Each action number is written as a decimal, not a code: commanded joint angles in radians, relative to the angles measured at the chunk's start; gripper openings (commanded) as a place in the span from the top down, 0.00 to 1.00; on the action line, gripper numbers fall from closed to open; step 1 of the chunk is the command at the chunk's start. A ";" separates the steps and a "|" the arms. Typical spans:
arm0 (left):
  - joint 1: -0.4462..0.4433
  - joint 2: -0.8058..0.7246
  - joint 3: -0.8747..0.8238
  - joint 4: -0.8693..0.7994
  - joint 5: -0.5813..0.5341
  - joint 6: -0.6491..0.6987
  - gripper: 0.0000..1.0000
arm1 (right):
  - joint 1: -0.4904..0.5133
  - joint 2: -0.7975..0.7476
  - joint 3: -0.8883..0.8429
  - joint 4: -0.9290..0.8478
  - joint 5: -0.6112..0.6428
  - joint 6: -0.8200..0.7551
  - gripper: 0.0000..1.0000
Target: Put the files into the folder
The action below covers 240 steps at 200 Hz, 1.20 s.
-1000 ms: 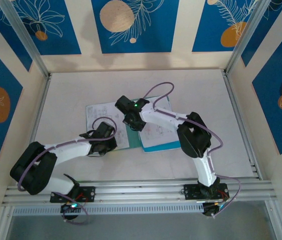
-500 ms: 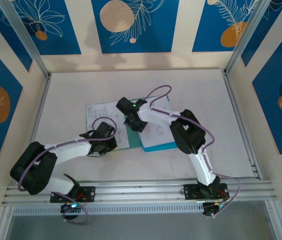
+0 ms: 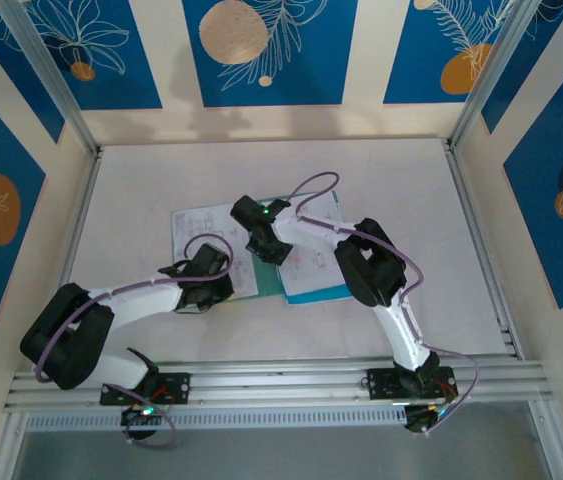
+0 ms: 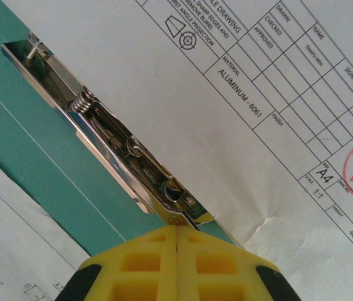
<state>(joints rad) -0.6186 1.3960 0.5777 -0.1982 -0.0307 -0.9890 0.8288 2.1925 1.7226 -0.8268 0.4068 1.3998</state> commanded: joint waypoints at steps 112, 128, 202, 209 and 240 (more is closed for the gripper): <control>-0.001 0.031 -0.049 -0.148 -0.054 -0.009 1.00 | -0.028 0.071 -0.014 -0.169 0.056 0.011 1.00; 0.000 0.029 -0.053 -0.146 -0.054 -0.016 1.00 | -0.036 0.082 -0.009 -0.173 0.050 -0.003 1.00; -0.001 0.028 -0.053 -0.153 -0.056 -0.020 1.00 | -0.034 0.110 -0.012 -0.181 0.041 0.001 1.00; 0.000 0.026 -0.053 -0.154 -0.058 -0.021 1.00 | -0.034 0.118 0.004 -0.204 0.049 0.003 1.00; 0.005 0.020 -0.056 -0.155 -0.056 -0.024 1.00 | -0.037 0.176 0.089 -0.295 0.072 -0.013 1.00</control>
<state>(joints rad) -0.6182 1.3941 0.5755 -0.1978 -0.0341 -0.9977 0.8169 2.2562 1.8084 -0.9337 0.4164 1.3945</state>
